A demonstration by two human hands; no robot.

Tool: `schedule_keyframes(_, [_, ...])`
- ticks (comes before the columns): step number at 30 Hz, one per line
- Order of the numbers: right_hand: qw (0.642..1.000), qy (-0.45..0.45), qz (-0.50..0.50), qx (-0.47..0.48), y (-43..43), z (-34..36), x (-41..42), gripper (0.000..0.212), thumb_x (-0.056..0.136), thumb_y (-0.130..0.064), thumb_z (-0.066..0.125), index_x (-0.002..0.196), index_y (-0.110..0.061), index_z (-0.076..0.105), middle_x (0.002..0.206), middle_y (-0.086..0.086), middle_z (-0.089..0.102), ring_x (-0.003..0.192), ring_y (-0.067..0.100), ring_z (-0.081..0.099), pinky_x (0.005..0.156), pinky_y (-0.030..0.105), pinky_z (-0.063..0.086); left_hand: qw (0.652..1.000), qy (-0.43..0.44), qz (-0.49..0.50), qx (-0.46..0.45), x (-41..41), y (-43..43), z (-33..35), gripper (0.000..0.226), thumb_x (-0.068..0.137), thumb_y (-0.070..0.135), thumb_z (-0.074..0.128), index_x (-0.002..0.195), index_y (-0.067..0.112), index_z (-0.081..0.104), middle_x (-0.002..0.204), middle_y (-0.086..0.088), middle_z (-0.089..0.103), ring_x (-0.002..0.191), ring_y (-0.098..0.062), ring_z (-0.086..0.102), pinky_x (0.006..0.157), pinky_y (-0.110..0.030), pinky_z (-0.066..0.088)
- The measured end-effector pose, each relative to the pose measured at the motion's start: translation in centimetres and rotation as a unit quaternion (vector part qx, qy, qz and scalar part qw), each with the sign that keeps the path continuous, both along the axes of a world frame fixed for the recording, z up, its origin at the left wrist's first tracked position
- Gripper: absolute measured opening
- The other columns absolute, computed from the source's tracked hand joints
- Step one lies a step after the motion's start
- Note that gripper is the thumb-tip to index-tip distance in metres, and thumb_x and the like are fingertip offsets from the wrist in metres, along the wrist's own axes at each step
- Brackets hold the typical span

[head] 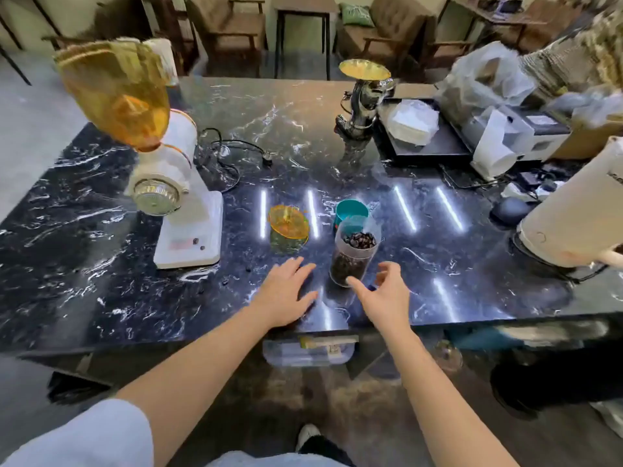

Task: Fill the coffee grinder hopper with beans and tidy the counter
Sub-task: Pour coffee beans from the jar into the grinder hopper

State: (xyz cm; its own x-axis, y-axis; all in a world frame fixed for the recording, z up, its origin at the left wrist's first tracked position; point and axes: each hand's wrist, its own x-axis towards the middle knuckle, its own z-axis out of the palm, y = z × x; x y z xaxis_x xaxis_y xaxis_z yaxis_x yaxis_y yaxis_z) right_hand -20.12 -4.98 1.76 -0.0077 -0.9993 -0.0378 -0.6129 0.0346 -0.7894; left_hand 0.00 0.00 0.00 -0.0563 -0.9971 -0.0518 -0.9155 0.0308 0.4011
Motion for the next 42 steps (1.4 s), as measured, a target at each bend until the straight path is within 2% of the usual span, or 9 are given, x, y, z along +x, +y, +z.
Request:
schedule_keyframes(4, [0.994,-0.092,0.057,-0.001,-2.1,-0.5,0.8,0.099,0.057,-0.047,0.081,0.139,-0.028,0.029,0.142,-0.002,0.047,0.127,0.015,0.046,0.102,0.034,0.041,0.996,-0.084,0.014,-0.041,-0.6,0.4,-1.7,0.060,0.095,0.046,0.047,0.148,0.020,0.037,0.156,-0.012,0.029,0.144,-0.029,0.023,0.117,-0.046,0.012])
schedule_keyframes(14, [0.975,-0.207,0.045,-0.063,-3.0,0.1,3.9,0.079,0.050,-0.045,0.083,0.117,-0.051,0.041,0.109,-0.025,0.057,0.099,-0.008,0.054,0.086,0.021,0.044,0.993,-0.111,0.000,-0.031,-0.4,0.9,-1.4,0.061,0.098,0.048,0.029,0.153,0.022,0.023,0.161,-0.007,0.014,0.148,-0.025,0.008,0.117,-0.038,-0.005])
schedule_keyframes(20, [0.946,-0.277,0.084,-0.146,-4.8,6.0,9.8,0.081,0.047,-0.039,0.088,0.117,-0.027,0.050,0.110,-0.002,0.063,0.101,0.014,0.060,0.086,0.023,0.048,0.979,-0.138,-0.150,0.026,2.3,5.0,0.6,0.046,0.096,0.034,0.040,0.132,0.010,0.055,0.140,-0.018,0.052,0.133,-0.034,0.043,0.112,-0.040,0.031])
schedule_keyframes(24, [0.921,-0.287,0.125,-0.234,-5.8,11.0,14.6,0.081,0.050,-0.028,0.091,0.120,-0.026,0.050,0.107,-0.007,0.061,0.098,0.005,0.056,0.086,0.019,0.045,0.993,-0.001,-0.004,-0.120,8.7,7.5,5.0,0.024,0.091,0.022,0.054,0.073,0.010,0.063,0.072,-0.005,0.062,0.064,-0.022,0.057,0.059,-0.029,0.047])
schedule_keyframes(27, [0.906,-0.265,0.162,-0.289,-6.5,14.5,18.0,0.080,0.052,-0.030,0.090,0.121,-0.029,0.050,0.109,-0.010,0.060,0.100,0.002,0.056,0.089,0.020,0.046,0.932,0.104,0.182,-0.295,15.8,9.6,7.7,0.035,0.086,0.023,0.052,0.055,0.007,0.049,0.052,-0.005,0.047,0.048,-0.019,0.043,0.044,-0.034,0.037])
schedule_keyframes(30, [0.900,-0.211,0.193,-0.329,-7.0,17.3,21.3,0.085,0.053,-0.031,0.089,0.127,-0.029,0.048,0.113,-0.008,0.058,0.108,0.007,0.053,0.094,0.024,0.043,0.878,0.179,0.277,-0.348,22.0,9.6,10.5,0.033,0.086,0.031,0.050,0.065,0.007,0.058,0.059,-0.002,0.056,0.055,-0.015,0.052,0.051,-0.039,0.044])
schedule_keyframes(32, [0.899,-0.176,0.180,-0.359,-7.0,18.7,23.4,0.088,0.052,-0.036,0.087,0.130,-0.029,0.046,0.111,-0.009,0.054,0.105,0.005,0.050,0.092,0.021,0.039,0.867,0.243,0.267,-0.344,25.3,8.0,13.1,0.017,0.088,0.026,0.064,0.096,0.012,0.062,0.087,-0.002,0.065,0.079,-0.011,0.063,0.067,-0.027,0.051])
schedule_keyframes(37, [0.895,-0.103,0.099,-0.422,-6.4,22.2,25.9,0.092,0.053,-0.035,0.087,0.133,-0.029,0.043,0.114,-0.003,0.052,0.106,0.013,0.048,0.092,0.027,0.037,0.875,0.396,0.121,-0.252,28.1,1.2,20.3,0.122,0.058,0.026,0.092,0.149,0.029,0.011,0.141,0.003,0.037,0.133,-0.010,0.036,0.105,-0.029,0.032])
schedule_keyframes(42, [0.863,0.082,0.083,-0.491,-5.0,26.1,26.9,0.091,0.054,-0.041,0.086,0.133,-0.031,0.044,0.111,0.009,0.055,0.101,0.021,0.050,0.089,0.043,0.040,0.861,0.441,0.077,-0.241,26.6,-1.9,20.8,0.139,0.043,0.035,0.093,0.148,0.039,0.002,0.143,-0.003,0.036,0.133,-0.016,0.037,0.111,-0.039,0.032])
